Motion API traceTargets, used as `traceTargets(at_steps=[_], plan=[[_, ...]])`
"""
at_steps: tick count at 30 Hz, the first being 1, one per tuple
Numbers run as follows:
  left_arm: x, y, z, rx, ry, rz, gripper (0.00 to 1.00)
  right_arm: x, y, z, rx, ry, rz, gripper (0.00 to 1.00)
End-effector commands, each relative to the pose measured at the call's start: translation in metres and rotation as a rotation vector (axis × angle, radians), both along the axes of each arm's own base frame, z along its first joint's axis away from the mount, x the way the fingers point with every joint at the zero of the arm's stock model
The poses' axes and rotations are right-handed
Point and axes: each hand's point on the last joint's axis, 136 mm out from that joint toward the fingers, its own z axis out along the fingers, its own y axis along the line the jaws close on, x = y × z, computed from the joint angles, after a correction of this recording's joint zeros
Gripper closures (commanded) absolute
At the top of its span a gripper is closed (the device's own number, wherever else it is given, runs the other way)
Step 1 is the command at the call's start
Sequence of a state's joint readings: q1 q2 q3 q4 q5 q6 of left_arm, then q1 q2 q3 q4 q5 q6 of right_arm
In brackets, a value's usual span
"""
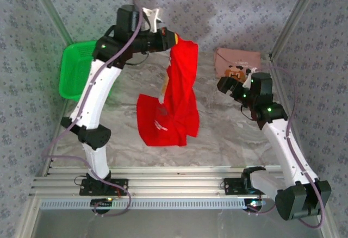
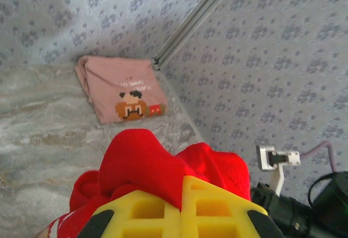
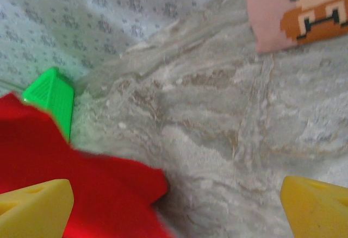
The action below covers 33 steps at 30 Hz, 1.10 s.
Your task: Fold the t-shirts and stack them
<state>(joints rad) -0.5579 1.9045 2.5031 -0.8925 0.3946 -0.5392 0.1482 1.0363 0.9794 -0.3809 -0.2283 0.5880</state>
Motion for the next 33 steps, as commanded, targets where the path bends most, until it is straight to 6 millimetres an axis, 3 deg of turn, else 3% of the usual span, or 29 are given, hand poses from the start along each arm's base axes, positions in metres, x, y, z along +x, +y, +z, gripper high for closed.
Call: traceTargets(at_steps=[1, 5, 9, 11, 15, 18, 22, 23, 25, 26, 27, 31, 33], plan=[[0.007, -0.013, 0.039, -0.107, -0.104, 0.034, 1.00, -0.014, 0.008, -0.005, 0.043, 0.008, 0.045, 0.00], [-0.002, -0.022, 0.046, -0.116, -0.108, 0.023, 1.00, -0.018, 0.010, -0.011, 0.045, 0.020, 0.050, 0.00], [0.008, -0.003, -0.002, -0.048, 0.015, 0.069, 1.00, -0.018, 0.017, -0.013, 0.010, 0.022, 0.036, 0.00], [0.018, 0.017, -0.033, -0.077, 0.072, 0.126, 1.00, -0.020, 0.025, -0.017, -0.015, 0.028, 0.043, 0.00], [0.026, 0.096, -0.126, -0.166, 0.238, 0.331, 1.00, -0.017, 0.040, -0.035, -0.040, 0.084, 0.030, 0.00], [0.008, 0.148, -0.205, -0.112, 0.375, 0.454, 1.00, -0.016, 0.054, -0.053, -0.070, 0.148, 0.052, 0.00], [-0.024, 0.202, -0.274, -0.076, 0.494, 0.588, 0.98, -0.013, 0.073, -0.080, -0.127, 0.245, 0.103, 0.00], [-0.031, 0.213, -0.288, -0.063, 0.515, 0.617, 0.92, -0.011, 0.077, -0.091, -0.145, 0.283, 0.116, 0.00], [-0.043, 0.227, -0.313, -0.038, 0.579, 0.659, 0.67, -0.006, 0.084, -0.109, -0.172, 0.348, 0.128, 0.00], [-0.048, 0.233, -0.320, -0.031, 0.601, 0.673, 0.52, -0.003, 0.088, -0.117, -0.178, 0.377, 0.139, 0.01], [-0.052, 0.238, -0.322, -0.020, 0.609, 0.686, 0.43, 0.000, 0.092, -0.121, -0.183, 0.391, 0.153, 0.02], [-0.062, 0.245, -0.299, 0.048, 0.580, 0.689, 0.12, 0.015, 0.104, -0.141, -0.212, 0.466, 0.177, 0.03], [-0.069, 0.237, -0.284, 0.061, 0.576, 0.644, 0.09, 0.023, 0.110, -0.149, -0.243, 0.495, 0.220, 0.03]])
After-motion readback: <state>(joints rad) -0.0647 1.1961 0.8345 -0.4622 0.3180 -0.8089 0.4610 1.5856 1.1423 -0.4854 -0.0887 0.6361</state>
